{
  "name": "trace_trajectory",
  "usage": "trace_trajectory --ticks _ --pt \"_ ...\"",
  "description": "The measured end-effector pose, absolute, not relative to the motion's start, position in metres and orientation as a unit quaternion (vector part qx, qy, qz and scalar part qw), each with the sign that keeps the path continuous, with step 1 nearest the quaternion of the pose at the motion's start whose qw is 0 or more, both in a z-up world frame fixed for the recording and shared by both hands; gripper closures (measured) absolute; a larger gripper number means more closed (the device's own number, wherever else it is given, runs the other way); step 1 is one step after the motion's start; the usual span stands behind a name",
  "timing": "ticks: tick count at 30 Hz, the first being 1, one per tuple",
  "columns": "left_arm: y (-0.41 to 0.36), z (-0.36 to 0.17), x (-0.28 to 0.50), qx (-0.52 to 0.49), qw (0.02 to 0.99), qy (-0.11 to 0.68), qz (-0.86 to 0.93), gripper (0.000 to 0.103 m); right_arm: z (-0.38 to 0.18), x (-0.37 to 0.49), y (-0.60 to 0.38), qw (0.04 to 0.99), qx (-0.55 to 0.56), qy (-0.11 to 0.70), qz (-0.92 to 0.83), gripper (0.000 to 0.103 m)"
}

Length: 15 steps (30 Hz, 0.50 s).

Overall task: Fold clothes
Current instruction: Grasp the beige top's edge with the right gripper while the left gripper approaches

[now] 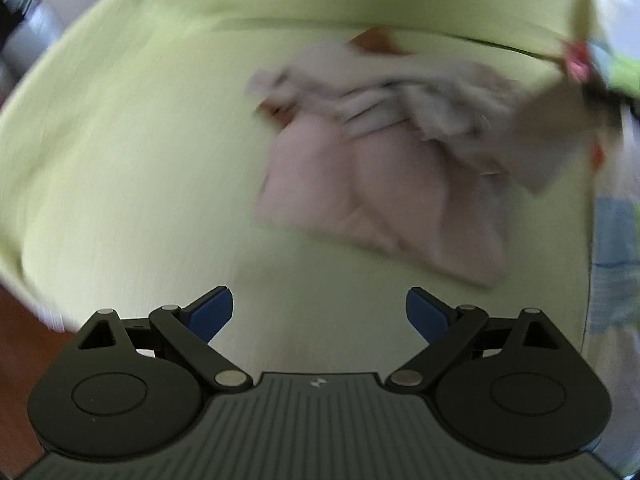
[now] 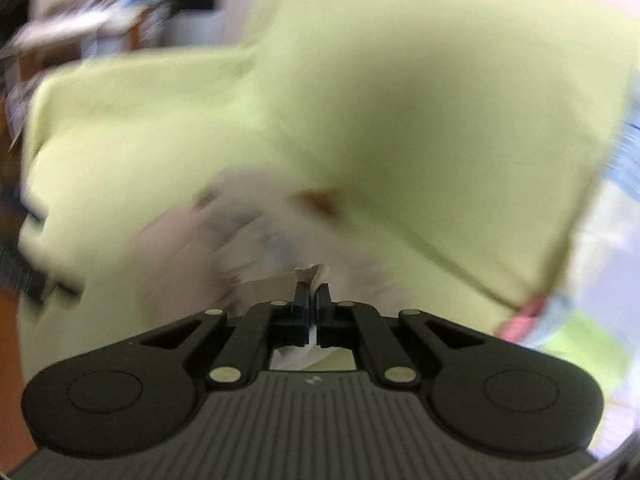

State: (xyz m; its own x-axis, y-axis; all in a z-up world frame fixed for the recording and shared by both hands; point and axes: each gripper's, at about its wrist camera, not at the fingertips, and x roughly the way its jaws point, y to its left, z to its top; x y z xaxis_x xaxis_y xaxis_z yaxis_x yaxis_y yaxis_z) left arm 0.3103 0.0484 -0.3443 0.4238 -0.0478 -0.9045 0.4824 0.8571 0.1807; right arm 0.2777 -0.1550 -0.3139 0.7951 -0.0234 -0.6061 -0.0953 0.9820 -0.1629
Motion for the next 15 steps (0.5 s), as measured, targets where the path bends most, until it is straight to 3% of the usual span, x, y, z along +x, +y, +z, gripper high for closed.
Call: trace_trajectory --ticks 5,15 --pt "0.011 -0.341 0.312 0.298 0.810 0.466 -0.193 0.008 -0.288 0.313 -0.212 0.959 -0.073 0.266 -0.064 0.102" --pt "-0.019 -0.326 0.377 0.341 0.826 0.395 -0.211 0.008 -0.281 0.348 -0.235 0.960 -0.084 0.261 -0.054 0.102"
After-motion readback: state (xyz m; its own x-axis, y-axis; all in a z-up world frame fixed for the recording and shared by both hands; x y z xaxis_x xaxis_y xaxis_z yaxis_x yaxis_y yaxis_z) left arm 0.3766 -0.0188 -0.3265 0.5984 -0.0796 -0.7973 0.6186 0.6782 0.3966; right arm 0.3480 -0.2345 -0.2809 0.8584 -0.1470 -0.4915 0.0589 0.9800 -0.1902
